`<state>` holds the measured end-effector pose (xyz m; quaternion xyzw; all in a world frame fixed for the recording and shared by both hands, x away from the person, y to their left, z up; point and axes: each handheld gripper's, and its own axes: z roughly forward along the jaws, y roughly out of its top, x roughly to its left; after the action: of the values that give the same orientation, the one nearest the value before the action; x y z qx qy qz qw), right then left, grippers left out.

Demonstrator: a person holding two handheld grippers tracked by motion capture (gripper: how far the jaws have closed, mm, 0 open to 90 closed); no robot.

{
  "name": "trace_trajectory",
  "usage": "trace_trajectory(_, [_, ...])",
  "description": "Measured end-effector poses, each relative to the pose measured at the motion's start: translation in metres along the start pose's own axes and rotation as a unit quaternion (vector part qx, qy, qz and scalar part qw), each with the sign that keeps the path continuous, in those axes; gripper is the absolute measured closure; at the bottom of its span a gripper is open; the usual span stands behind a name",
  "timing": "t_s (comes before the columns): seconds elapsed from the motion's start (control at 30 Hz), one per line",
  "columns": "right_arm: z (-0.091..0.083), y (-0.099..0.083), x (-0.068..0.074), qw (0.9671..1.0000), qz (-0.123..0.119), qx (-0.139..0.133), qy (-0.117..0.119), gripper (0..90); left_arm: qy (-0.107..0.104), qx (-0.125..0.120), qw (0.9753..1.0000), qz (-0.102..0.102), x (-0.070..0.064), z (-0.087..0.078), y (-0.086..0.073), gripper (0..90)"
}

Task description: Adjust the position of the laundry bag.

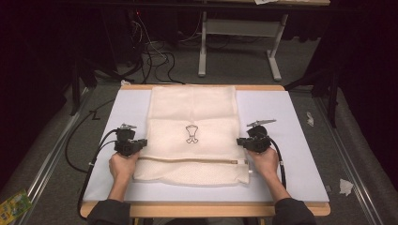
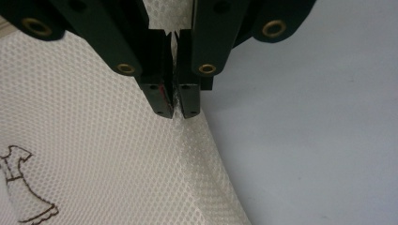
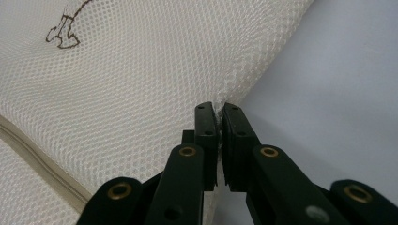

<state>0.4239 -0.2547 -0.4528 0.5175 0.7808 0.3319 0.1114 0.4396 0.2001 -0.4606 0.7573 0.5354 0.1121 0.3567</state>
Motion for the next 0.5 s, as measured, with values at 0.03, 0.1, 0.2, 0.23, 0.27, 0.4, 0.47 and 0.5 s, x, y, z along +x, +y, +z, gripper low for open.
trace_trajectory(0.03, [-0.001,0.000,0.000,1.0000,-0.003,-0.001,-0.001,87.0,0.000,0.000,1.0000,0.000,0.000,0.000,0.000,86.5])
trace_trajectory(0.1, [-0.002,0.000,0.000,1.0000,-0.003,-0.002,-0.001,87.1,-0.002,0.000,1.0000,-0.003,0.000,0.000,0.001,86.5])
trace_trajectory(0.2, [-0.003,0.000,-0.001,1.0000,-0.001,-0.003,-0.001,87.2,-0.002,-0.003,1.0000,-0.002,-0.001,0.000,0.001,86.5])
trace_trajectory(0.23, [-0.003,0.000,-0.001,1.0000,-0.002,-0.002,-0.001,87.3,-0.002,-0.003,1.0000,-0.001,-0.002,-0.001,0.001,86.5])
trace_trajectory(0.27, [-0.004,0.000,-0.001,1.0000,-0.003,-0.004,-0.002,87.3,-0.002,-0.005,1.0000,0.002,-0.002,-0.001,0.001,86.5])
trace_trajectory(0.4, [-0.007,-0.002,-0.004,1.0000,0.001,-0.008,-0.003,87.3,0.010,-0.015,0.9993,0.031,-0.010,-0.002,0.002,86.5])
trace_trajectory(0.47, [-0.008,-0.003,-0.006,1.0000,0.001,-0.008,-0.004,87.3,0.015,-0.014,0.9989,0.042,-0.013,-0.002,0.003,86.5])
trace_trajectory(0.5, [-0.008,-0.004,-0.007,1.0000,0.002,-0.007,-0.006,87.3,0.016,-0.015,0.9986,0.047,-0.017,0.000,0.002,86.5])
